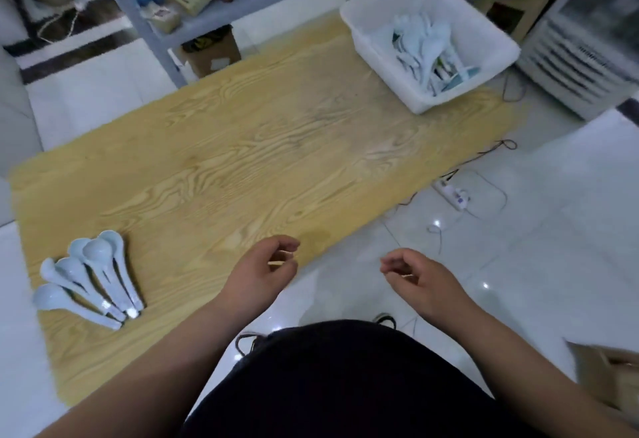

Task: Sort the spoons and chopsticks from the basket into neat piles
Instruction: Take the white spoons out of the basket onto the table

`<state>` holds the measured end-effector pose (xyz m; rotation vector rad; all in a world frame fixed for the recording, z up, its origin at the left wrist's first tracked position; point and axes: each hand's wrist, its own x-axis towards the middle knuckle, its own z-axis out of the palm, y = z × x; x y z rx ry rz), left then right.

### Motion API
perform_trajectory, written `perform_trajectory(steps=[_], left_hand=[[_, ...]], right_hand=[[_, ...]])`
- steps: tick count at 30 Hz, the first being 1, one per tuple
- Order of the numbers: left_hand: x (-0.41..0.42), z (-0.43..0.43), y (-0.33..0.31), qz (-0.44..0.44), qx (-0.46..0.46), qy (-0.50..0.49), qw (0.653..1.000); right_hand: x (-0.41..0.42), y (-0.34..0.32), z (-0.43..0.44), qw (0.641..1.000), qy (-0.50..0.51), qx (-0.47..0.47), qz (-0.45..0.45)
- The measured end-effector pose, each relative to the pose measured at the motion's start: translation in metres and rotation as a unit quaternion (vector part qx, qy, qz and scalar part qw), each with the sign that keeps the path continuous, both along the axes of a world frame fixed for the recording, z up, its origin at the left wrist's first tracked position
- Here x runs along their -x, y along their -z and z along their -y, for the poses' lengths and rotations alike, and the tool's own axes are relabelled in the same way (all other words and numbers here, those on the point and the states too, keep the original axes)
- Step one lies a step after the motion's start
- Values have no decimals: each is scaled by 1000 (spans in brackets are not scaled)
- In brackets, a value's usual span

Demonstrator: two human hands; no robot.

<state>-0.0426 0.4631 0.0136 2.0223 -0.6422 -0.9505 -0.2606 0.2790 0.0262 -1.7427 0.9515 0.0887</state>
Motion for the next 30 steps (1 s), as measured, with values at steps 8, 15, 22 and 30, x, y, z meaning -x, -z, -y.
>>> perform_trajectory(steps=[8,15,22,30], left_hand=[[77,109,-16,1,2,29,1000],[91,165,-11,-6,-14,57,998],[65,251,-1,-29,-9,92,995],[11,352,-6,15,32,87,996]], right_hand=[[83,-4,97,996,82,-14,37],[79,0,173,996,82,-1,26],[61,-5,247,996,85,22,-6],[36,0,315,998,63,23,-14]])
